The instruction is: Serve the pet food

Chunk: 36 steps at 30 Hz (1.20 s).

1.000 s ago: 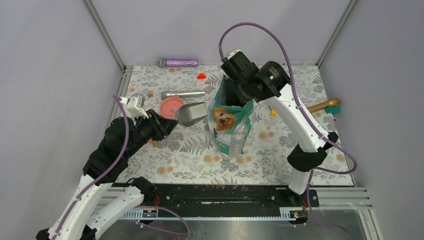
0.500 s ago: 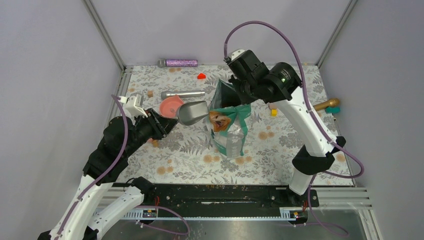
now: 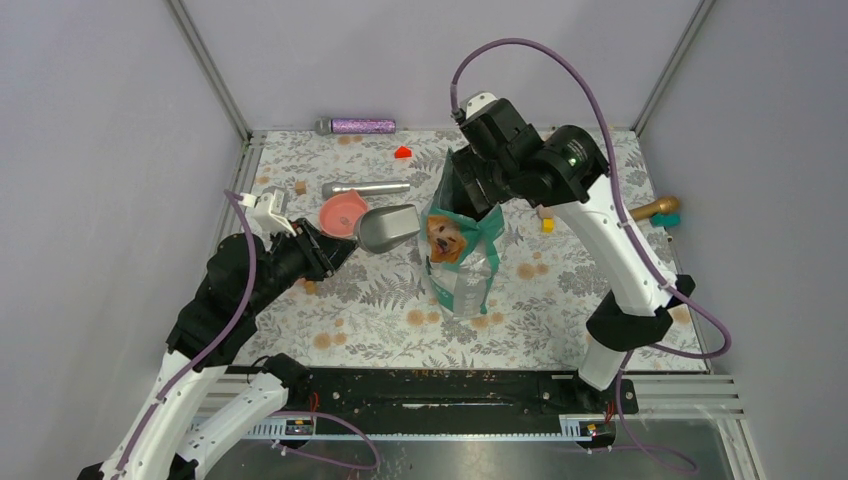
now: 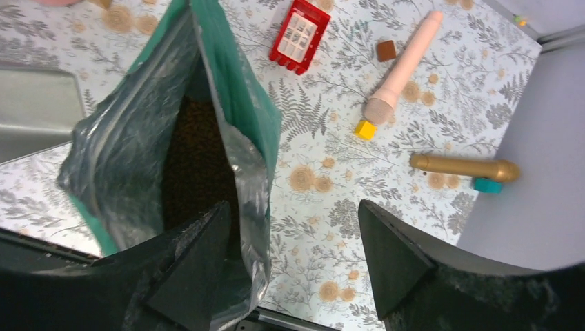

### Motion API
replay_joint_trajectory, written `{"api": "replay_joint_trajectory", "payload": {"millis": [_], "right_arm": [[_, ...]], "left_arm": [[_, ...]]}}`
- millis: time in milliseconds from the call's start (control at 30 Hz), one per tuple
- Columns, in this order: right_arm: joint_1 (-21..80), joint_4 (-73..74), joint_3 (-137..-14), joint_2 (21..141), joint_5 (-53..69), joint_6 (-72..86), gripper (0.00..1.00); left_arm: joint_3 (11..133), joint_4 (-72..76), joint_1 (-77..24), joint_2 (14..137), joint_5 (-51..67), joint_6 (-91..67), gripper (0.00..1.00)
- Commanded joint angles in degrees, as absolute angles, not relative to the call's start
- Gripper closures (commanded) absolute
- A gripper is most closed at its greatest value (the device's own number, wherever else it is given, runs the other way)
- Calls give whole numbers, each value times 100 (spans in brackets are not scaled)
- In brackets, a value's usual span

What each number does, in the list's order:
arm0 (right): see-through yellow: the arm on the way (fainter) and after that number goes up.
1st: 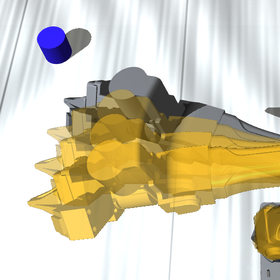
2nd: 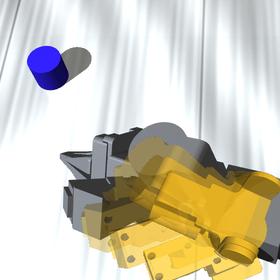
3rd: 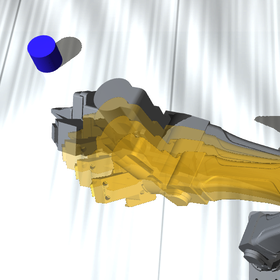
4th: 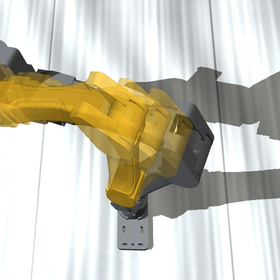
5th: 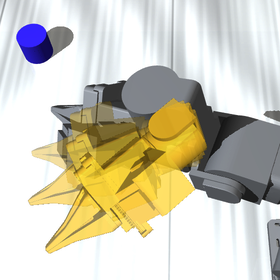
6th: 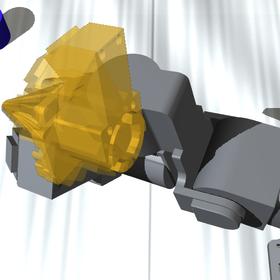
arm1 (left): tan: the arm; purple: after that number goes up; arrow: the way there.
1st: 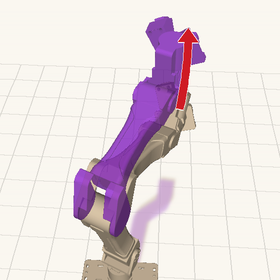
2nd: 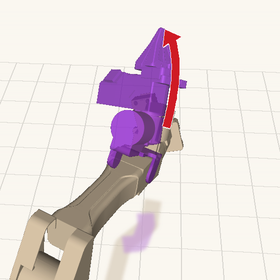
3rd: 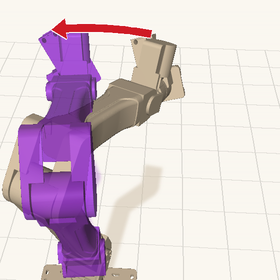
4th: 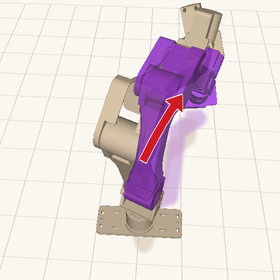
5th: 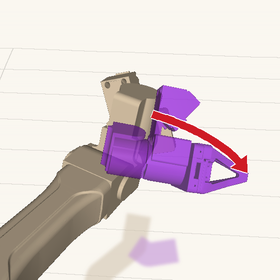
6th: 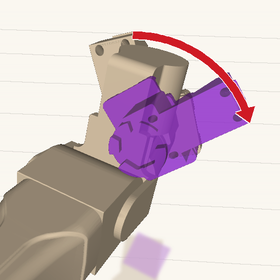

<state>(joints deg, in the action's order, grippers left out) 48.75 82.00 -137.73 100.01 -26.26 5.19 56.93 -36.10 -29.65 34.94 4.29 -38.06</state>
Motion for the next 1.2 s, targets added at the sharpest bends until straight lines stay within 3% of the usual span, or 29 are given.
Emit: {"api": "replay_joint_trajectory", "payload": {"millis": [0,233,367,433,467,500,800,1167], "right_arm": [[4922,8414,-13753,10254,-3189,368,24],[4922,8403,-13404,10293,-2903,471,33],[4913,8410,-13246,10312,-2907,544,55],[4909,8403,-13207,10301,-2918,586,73],[4900,8397,-13219,10294,-2937,626,93],[4876,8381,-13258,10265,-2947,715,100],[4164,8015,-13592,9534,-3429,688,100],[4121,8146,-14056,9160,-3645,653,100]], "left_arm": [[5731,-3028,-2910,3458,586,-3852,100],[5733,-3006,-2849,3472,695,-3855,100],[5727,-2989,-2816,3455,742,-3859,100],[5721,-2978,-2791,3454,771,-3865,100],[5722,-2979,-2780,3454,777,-3869,100],[5722,-2976,-2781,3454,781,-3876,100],[5750,-2912,-2764,3437,917,-3881,100],[5770,-2797,-2750,3394,1107,-3911,100]]}}
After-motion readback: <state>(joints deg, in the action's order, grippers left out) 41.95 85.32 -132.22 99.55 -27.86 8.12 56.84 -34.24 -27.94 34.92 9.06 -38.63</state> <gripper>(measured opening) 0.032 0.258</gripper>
